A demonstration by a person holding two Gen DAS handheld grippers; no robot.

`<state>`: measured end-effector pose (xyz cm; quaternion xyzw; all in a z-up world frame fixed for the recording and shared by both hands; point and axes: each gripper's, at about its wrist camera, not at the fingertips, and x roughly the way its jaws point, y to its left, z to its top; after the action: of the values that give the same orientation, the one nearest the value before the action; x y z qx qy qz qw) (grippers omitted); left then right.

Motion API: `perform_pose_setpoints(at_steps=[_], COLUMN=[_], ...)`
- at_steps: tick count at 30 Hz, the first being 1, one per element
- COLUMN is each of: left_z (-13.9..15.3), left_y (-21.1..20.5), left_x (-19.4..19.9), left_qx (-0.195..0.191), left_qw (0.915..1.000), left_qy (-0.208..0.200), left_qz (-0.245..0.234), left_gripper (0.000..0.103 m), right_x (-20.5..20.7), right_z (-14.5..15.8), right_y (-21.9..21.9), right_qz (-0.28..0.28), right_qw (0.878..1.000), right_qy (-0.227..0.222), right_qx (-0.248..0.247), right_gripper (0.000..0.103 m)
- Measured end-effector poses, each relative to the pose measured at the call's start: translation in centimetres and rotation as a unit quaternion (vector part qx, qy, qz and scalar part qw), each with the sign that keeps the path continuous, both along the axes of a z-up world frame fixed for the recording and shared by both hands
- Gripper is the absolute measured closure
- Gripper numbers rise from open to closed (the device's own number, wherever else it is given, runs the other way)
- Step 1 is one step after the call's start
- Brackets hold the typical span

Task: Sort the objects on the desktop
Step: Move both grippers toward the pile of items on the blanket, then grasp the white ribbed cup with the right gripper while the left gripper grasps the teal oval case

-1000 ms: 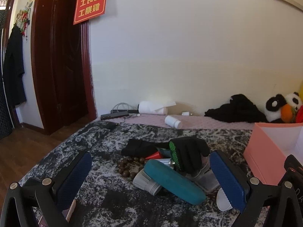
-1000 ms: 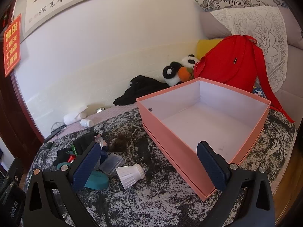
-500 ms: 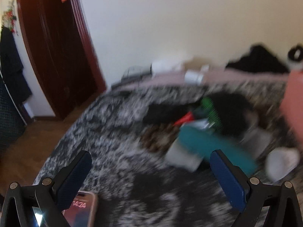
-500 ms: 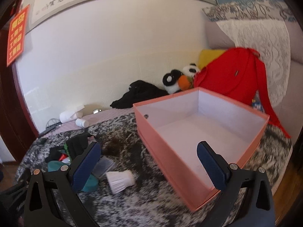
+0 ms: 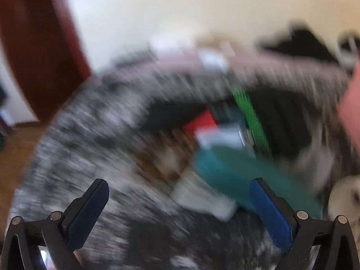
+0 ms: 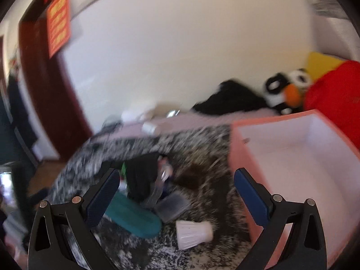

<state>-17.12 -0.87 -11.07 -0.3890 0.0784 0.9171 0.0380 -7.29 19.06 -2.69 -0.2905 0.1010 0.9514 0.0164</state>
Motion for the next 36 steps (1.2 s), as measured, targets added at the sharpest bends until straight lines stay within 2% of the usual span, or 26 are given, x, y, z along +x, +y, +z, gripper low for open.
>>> perform_pose_setpoints(at_steps=[2,4,7,9,11,14,15,19,22,24,26,27,28,29,30,31,32,34,36], left_z=[0.2,0.5,0.6,-0.1,-1.1,-2.6,-2.8,-3.4,-4.1,-4.0,-3.6,-3.2,-2.8,-2.3,-1.9,-1.3,-0.8,-0.6,-0.8], left_y=[0.3,1.0,2.2,3.4,4.8,6.1,6.3,6.4,6.4,6.4,6.0,5.6,5.1,4.5,4.1,3.6,3.0,2.5,2.8], left_x=[-0.1,0.2,0.7,0.2,-0.3,-0.7,-0.8,-1.5,-1.6,-1.6,-1.4,-1.3,-1.2,-1.1,-0.9,-0.7,-0.6,-0.3,0.4], left_qx=[0.02,0.025,0.025,0.028,0.023,-0.022,-0.026,-0.024,-0.022,-0.018,-0.001,0.012,0.023,0.033,0.038,0.037,0.037,0.049,0.038], left_qw=[0.9994,0.998,0.9953,0.9944,0.9939,0.9944,0.9948,0.9956,0.9953,0.9958,0.9962,0.9961,0.9959,0.9956,0.9955,0.9956,0.9956,0.9943,0.9925], left_qy=[0.018,0.035,0.051,0.03,0.003,0.013,0.017,0.028,0.049,0.044,0.032,0.028,0.027,0.028,0.032,0.039,0.042,0.035,0.038], left_qz=[-0.024,-0.046,-0.078,-0.097,-0.108,-0.103,-0.097,-0.086,-0.08,-0.079,-0.081,-0.083,-0.083,-0.083,-0.081,-0.077,-0.075,-0.088,-0.11], left_gripper=[0.0,0.0,0.0,0.0,0.0,0.0,0.0,0.0,0.0,0.001,0.01,0.019,0.028,0.034,0.059,0.093,0.103,0.103,0.103], right_x=[-1.3,-2.5,-3.1,-3.5,-3.9,-4.4,-4.6,-5.9,-6.8,-6.9,-6.6,-6.4,-6.3,-6.1,-5.9,-5.7,-5.6,-5.1,-4.7], right_z=[-2.6,-4.3,-5.7,-6.3,-6.9,-8.1,-8.6,-11.3,-14.3,-15.4,-15.1,-14.8,-14.5,-14.2,-14.0,-13.9,-13.7,-13.0,-12.0], right_y=[-0.3,0.3,1.7,2.5,2.2,1.6,1.6,1.6,1.2,0.7,0.5,0.7,1.0,1.2,1.5,1.6,1.5,1.2,0.8], right_qz=[0.013,0.013,0.02,0.022,0.024,0.021,0.017,0.006,0.013,0.02,0.023,0.023,0.023,0.024,0.03,0.035,0.038,0.044,0.049], right_qw=[0.999,0.996,0.992,0.989,0.989,0.987,0.986,0.978,0.966,0.964,0.968,0.97,0.971,0.973,0.974,0.975,0.975,0.978,0.981], right_qy=[-0.048,-0.089,-0.109,-0.12,-0.131,-0.153,-0.163,-0.209,-0.257,-0.265,-0.248,-0.241,-0.235,-0.23,-0.223,-0.219,-0.217,-0.204,-0.187], right_qx=[0.017,0.009,-0.053,-0.082,-0.071,-0.044,-0.037,-0.015,0.008,0.031,0.041,0.032,0.025,0.02,0.012,0.011,0.015,0.025,0.032], right_gripper=[0.0,0.0,0.0,0.0,0.0,0.0,0.0,0.0,0.0,0.001,0.014,0.034,0.039,0.039,0.039,0.039,0.039,0.04,0.04])
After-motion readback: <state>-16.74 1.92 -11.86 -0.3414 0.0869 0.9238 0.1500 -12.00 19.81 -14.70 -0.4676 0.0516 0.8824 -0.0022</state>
